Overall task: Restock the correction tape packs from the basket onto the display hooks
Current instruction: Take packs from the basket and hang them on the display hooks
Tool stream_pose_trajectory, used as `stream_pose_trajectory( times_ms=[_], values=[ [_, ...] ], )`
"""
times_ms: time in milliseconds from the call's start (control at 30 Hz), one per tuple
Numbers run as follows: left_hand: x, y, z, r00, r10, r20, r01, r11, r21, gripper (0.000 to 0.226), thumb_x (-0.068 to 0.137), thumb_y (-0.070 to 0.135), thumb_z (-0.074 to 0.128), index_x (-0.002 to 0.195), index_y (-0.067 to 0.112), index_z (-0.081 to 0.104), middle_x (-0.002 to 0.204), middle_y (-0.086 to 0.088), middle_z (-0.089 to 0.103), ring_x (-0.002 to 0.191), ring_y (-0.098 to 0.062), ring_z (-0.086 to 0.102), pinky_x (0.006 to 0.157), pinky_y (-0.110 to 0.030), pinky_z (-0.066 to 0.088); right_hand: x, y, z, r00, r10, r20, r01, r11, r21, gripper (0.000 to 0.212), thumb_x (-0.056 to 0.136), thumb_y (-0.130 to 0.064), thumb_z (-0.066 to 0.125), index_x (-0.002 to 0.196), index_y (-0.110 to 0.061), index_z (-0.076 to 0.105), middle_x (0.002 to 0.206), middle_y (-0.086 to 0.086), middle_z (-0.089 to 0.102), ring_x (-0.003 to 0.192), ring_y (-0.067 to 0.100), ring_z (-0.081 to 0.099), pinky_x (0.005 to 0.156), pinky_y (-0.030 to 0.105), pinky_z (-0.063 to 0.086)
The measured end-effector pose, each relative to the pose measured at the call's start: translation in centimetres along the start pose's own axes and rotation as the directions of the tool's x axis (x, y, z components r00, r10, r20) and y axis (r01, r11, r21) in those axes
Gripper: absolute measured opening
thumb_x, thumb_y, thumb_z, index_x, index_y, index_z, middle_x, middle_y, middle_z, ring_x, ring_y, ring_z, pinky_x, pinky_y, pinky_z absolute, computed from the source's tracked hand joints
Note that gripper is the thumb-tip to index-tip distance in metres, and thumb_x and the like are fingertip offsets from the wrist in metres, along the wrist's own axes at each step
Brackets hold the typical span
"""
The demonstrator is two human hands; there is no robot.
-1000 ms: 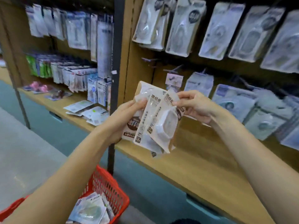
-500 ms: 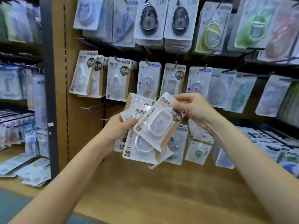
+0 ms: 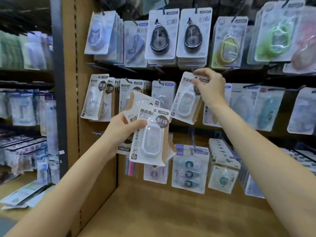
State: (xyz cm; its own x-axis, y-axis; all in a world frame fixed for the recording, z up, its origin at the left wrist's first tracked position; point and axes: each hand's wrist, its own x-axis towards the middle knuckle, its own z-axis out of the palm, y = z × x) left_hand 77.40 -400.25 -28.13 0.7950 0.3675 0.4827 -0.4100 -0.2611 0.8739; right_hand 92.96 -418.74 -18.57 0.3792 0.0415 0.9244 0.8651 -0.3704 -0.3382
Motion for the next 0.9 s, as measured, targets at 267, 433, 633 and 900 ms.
stream_pose_trajectory(
  times_ms=[267,433,633,900],
  values=[
    [0.1,-0.3,1.9,0.995,0.073,0.061,-0.077,0.994,0.075,0.030,0.079,0.015,0.071,0.104,0.023,0.058,0.098,0.009,0.070,0.091,-0.005,0.065,0.071,-0.018,0.046,0.3,-0.1,0.6,0.996,-0.017,0.093,0.024,0.997,-0.071,0.021,0.088,-0.015,0.063,0.109,-0.013,0.066,0.111,0.001,0.061,0.097,0.003,0.051,0.088,0.017,0.038],
    [0.5,-0.4,1.9,0.995,0.086,0.057,-0.090,0.993,0.070,0.029,0.079,0.014,0.071,0.103,0.024,0.059,0.096,0.010,0.070,0.087,-0.001,0.065,0.067,-0.013,0.046,0.3,0.6,0.9,0.989,0.057,0.133,-0.042,0.993,-0.112,0.024,0.088,-0.013,0.062,0.112,-0.010,0.066,0.116,0.004,0.062,0.097,0.002,0.047,0.074,-0.003,0.031],
    [0.5,0.2,1.9,0.996,0.089,-0.031,-0.090,0.996,-0.023,0.033,0.080,0.014,0.069,0.111,0.018,0.058,0.101,0.007,0.069,0.094,-0.006,0.064,0.072,-0.019,0.046,-1.9,-0.9,0.0,0.997,0.003,0.073,0.016,0.966,-0.259,0.030,0.089,-0.015,0.060,0.119,-0.010,0.060,0.132,0.007,0.041,0.119,0.017,0.037,0.102,0.025,0.032],
    [1.1,0.7,4.8,0.990,0.126,-0.057,-0.132,0.984,-0.122,0.023,0.082,0.023,0.067,0.102,0.029,0.057,0.099,0.006,0.070,0.090,-0.012,0.069,0.078,-0.032,0.055,-10.0,-3.6,-1.2,0.586,0.359,0.726,-0.784,0.479,0.396,0.034,0.080,-0.028,0.070,0.109,-0.014,0.061,0.106,0.004,0.070,0.098,0.022,0.067,0.084,0.038,0.054]
  ],
)
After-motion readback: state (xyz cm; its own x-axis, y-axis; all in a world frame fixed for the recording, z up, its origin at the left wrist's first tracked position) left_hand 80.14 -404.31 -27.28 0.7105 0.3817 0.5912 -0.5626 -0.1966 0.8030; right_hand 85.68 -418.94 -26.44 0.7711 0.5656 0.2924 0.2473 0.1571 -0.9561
